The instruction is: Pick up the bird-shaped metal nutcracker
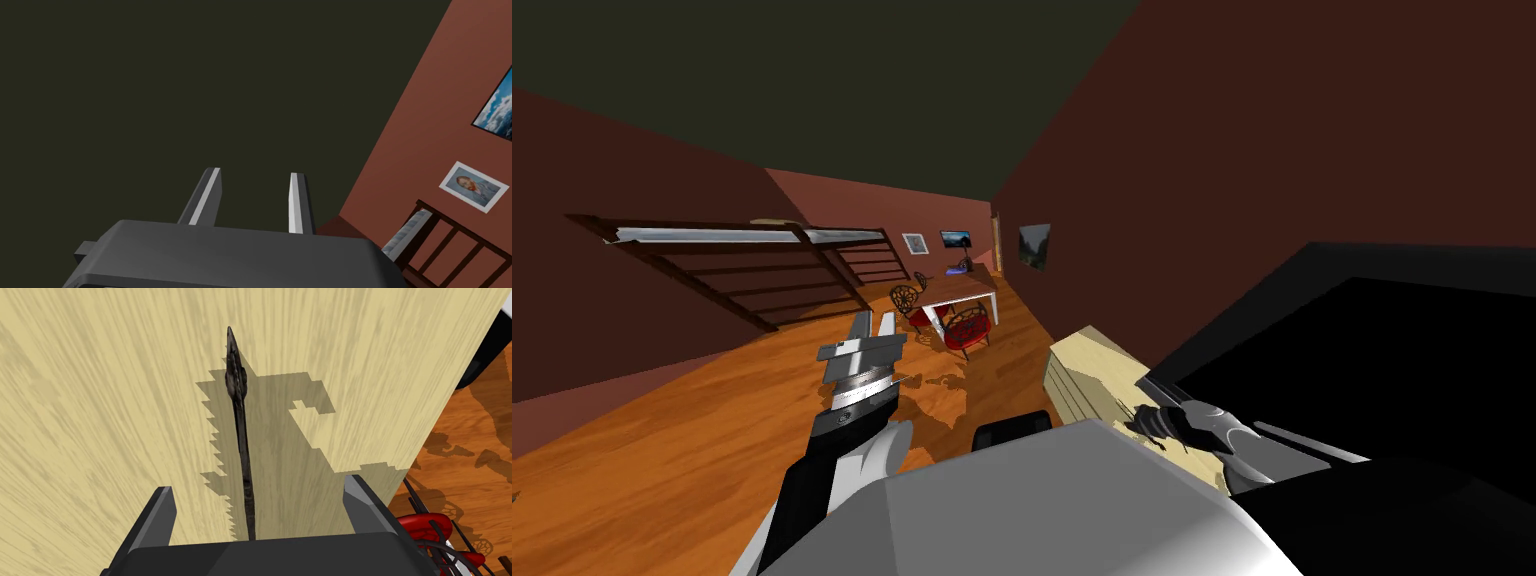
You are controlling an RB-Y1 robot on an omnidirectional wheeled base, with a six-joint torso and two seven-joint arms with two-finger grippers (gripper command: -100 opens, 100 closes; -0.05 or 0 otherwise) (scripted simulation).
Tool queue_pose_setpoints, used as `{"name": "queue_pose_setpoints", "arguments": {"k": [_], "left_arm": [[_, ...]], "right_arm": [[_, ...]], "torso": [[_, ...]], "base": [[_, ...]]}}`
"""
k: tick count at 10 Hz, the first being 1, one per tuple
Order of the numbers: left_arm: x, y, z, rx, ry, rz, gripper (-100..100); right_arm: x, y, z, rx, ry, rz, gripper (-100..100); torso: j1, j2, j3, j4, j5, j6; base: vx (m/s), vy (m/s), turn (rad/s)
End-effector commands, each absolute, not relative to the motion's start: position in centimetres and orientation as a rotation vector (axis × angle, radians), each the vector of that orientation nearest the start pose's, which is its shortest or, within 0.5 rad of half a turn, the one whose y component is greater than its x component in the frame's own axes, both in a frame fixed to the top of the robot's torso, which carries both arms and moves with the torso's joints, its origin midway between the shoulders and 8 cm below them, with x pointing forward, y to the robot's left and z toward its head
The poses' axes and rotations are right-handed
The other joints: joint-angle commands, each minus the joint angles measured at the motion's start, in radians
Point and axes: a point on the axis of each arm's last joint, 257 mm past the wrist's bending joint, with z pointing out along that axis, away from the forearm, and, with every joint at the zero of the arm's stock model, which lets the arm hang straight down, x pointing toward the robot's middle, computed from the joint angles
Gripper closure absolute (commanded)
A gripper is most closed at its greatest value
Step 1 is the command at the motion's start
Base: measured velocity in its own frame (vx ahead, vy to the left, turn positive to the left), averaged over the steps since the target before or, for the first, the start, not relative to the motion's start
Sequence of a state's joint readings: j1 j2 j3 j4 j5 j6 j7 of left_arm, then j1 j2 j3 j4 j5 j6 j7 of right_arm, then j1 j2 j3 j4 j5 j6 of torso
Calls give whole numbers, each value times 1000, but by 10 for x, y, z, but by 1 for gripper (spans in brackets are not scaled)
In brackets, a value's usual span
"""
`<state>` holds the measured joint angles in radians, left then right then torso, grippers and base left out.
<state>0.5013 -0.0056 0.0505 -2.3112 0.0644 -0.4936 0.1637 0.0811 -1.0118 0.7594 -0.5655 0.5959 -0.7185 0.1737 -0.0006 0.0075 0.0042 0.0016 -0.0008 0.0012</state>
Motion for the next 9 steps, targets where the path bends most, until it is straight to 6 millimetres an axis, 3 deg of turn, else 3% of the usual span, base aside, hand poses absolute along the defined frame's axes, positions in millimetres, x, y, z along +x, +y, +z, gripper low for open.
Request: {"name": "queue_pose_setpoints", "arguments": {"k": [1, 3, 5, 7, 8, 9], "left_arm": [[334, 303, 38, -730, 500, -1450, 0], [334, 303, 38, -731, 500, -1450, 0], [334, 303, 38, -731, 500, -1450, 0], [334, 303, 38, -731, 500, -1450, 0], [334, 303, 38, -731, 500, -1450, 0], [334, 303, 38, -731, 500, -1450, 0]], "right_arm": [[129, -562, -524, -321, 2777, 163, -100], [117, -563, -526, -313, 2793, 165, -100], [88, -559, -534, -175, 2797, 169, -100], [77, -557, -538, -48, 2771, 164, -100], [58, -557, -540, -33, 2797, 163, -100], [57, -558, -540, -32, 2798, 162, -100]], "torso": [[0, 0, 0, 0, 0, 0], [2, -3, -1, 0, 1, 0], [3, -4, -2, -1, 1, 0], [0, 0, 0, 0, -1, 1], [-1, -1, 0, 0, -2, 0], [-2, -4, -2, -1, -3, 0]], "base": [[-126, -47, 411], [-32, -8, 216], [-81, -10, 377], [-123, -36, 407], [-50, -20, 361], [-9, -11, 89]]}}
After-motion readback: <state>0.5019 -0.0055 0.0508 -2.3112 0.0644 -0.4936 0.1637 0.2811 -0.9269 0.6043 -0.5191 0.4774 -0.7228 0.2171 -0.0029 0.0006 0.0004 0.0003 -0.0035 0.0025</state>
